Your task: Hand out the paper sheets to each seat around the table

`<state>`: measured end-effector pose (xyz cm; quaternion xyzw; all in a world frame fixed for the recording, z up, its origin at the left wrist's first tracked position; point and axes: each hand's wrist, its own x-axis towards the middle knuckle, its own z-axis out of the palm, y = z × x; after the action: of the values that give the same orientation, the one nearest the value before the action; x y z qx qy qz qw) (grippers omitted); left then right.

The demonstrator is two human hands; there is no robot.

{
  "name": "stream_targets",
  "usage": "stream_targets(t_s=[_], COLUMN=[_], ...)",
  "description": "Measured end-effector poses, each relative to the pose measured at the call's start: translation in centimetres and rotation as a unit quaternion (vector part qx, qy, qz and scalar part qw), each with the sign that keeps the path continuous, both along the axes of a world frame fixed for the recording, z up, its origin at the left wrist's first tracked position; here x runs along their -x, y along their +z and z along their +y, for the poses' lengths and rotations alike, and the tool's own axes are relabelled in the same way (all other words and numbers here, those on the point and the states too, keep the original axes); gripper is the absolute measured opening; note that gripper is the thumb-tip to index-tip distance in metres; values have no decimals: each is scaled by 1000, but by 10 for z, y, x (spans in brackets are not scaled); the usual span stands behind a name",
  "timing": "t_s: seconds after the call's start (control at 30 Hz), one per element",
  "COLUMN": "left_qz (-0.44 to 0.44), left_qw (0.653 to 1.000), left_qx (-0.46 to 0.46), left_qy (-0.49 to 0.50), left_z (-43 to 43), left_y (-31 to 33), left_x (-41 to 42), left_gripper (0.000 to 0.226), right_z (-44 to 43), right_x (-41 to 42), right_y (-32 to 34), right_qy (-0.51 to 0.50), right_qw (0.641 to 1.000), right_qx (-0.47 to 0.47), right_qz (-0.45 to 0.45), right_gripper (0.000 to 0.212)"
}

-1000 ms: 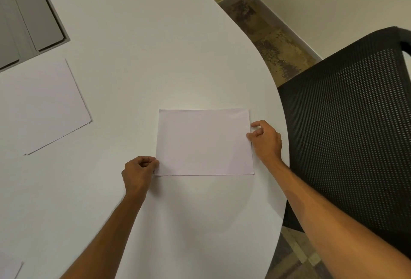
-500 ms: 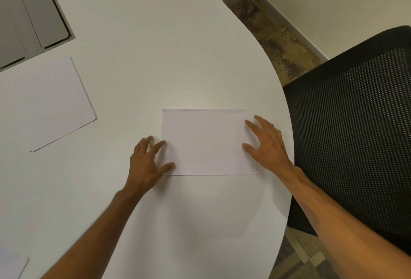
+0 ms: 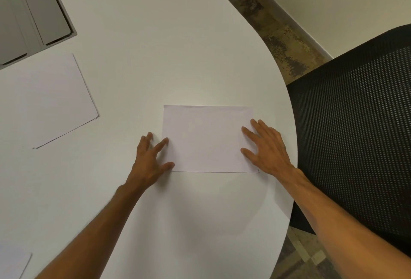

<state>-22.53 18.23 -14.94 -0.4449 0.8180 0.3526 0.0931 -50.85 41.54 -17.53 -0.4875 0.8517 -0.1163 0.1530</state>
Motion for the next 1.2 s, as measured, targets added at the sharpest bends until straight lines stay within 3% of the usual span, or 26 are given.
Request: stream_targets(t_s=[0.47,0.9,1.2], left_qz=[-11,20,31], left_qw=[996,984,958], left_qx=[92,142,171], left_qy=[4,105,230], left_z=[11,65,110], left_y=[37,101,143], left_x=[-21,-89,-171], left_gripper=[77,75,79], right_z=[-26,-64,-95], right_x=[-19,-99,-175], right_y=[35,102,148], right_qy=[-5,127,232], right_qw=[999,988,966], right_qx=[38,86,107], right_qz=[-30,-20,-30], right_gripper=[68,65,58])
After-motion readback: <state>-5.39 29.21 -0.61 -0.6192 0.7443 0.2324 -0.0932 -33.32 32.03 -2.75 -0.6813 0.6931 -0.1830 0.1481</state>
